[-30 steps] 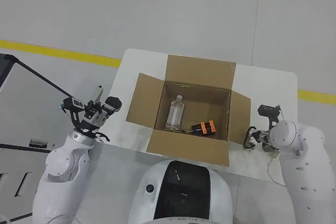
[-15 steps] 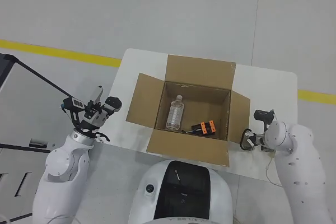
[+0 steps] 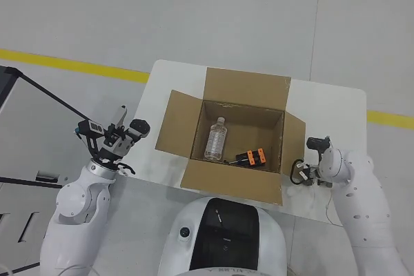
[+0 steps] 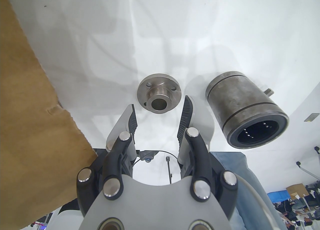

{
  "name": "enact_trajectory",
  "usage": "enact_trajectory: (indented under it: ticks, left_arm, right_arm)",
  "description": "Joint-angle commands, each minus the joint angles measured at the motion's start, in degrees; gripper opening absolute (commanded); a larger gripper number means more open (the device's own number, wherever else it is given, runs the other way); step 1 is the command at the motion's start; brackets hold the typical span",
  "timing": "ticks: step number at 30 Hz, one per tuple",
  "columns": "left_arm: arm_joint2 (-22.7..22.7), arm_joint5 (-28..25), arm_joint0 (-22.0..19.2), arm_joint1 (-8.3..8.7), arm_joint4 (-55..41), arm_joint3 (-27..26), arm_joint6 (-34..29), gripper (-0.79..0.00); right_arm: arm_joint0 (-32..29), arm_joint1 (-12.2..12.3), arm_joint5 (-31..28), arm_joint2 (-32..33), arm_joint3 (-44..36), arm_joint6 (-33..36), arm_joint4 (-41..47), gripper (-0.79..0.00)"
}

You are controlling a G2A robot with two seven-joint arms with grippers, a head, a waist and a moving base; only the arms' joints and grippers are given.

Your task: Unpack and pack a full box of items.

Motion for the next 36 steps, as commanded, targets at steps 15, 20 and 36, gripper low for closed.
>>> enact_trajectory:
  ticks: [15,20,36]
  left_arm:
    - [0.0,0.0,0.0,0.00,0.0,0.0,0.0,0.000]
    - [0.0,0.0,0.0,0.00,0.0,0.0,0.0,0.000]
    - [0.0,0.0,0.0,0.00,0.0,0.0,0.0,0.000]
  right_arm:
    - [-0.1,0.2,-1.3,0.7,2.8,-2.1,1.2,-0.449]
    - [0.1,0.1,-1.6,0.4,3.5,-3.3,1.9,-0.465]
    - [0.8,0.0,-1.1,-0.8,5.9,-4.9,1.9,-0.659]
